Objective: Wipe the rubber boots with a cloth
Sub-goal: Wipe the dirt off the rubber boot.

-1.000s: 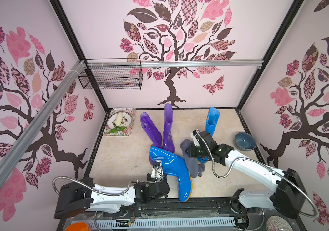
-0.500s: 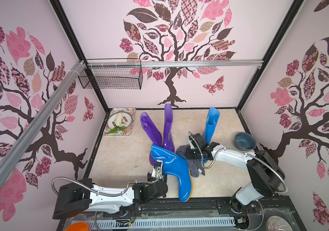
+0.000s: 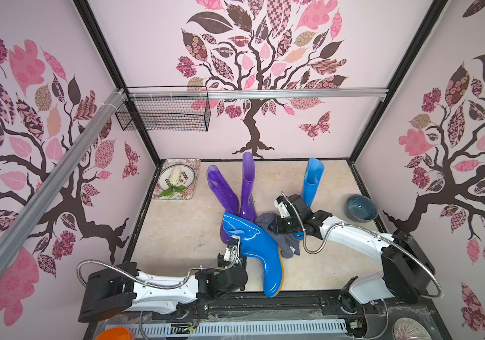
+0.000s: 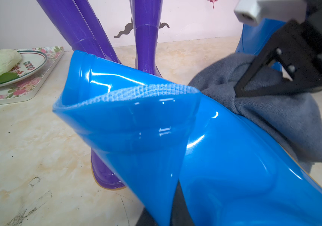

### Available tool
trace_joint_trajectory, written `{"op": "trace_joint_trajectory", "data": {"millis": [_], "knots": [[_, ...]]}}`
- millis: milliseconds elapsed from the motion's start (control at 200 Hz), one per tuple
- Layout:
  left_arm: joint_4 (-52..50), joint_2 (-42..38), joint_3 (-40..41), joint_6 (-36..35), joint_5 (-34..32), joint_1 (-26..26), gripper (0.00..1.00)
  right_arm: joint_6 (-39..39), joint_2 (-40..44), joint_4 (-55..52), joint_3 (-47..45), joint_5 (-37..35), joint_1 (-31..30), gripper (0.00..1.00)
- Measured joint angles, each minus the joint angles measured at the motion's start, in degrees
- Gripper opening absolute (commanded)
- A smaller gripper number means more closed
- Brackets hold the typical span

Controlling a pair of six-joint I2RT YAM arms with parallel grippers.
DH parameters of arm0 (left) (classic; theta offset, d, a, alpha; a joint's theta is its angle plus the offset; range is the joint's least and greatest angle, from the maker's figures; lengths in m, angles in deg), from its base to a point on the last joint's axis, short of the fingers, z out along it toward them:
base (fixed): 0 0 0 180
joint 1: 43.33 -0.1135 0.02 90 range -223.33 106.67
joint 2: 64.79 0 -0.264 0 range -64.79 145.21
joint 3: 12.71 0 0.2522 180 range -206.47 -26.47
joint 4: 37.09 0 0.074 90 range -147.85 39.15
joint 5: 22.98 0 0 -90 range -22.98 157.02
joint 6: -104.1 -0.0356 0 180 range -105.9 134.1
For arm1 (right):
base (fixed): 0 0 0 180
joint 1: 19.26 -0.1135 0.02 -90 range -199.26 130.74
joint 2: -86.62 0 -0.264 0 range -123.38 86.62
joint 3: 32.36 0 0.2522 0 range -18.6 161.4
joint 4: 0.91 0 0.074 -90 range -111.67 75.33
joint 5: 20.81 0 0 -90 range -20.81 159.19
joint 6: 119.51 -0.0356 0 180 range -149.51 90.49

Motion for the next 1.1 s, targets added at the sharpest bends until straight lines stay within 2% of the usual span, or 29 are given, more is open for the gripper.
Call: {"op": "trace_joint_trajectory", "data": {"millis": [195, 355, 495, 625, 765, 1100], "knots": [[0.02, 0.00, 0.00, -0.04, -0.02, 0.00, 0.00, 0.68, -0.57, -5.11, -0.20, -5.18, 1.68, 0.00], [0.02, -0.17, 0.00, -0.44, -0.02, 0.00, 0.00, 0.74, 3.26, -9.40, 4.04, -8.31, -3.19, 0.00], [0.00, -2.34, 0.00, -1.29, 0.02, 0.00, 0.00, -1.75, 11.02, -8.74, 4.61, -7.39, -9.99, 0.00], [0.04, -6.25, 0.00, -1.57, 0.57, 0.02, 0.00, -5.46, 16.50, -3.08, -2.47, -2.80, -12.04, 0.00], [0.22, -7.85, 0.00, -1.53, 1.66, 0.00, 0.00, -6.99, 12.92, -1.97, -2.34, -0.46, -14.10, 0.00], [2.27, -4.63, 0.00, 0.11, 2.84, -0.02, 0.00, -9.77, 1.68, 5.42, 16.24, 6.62, -19.32, 0.00]]}}
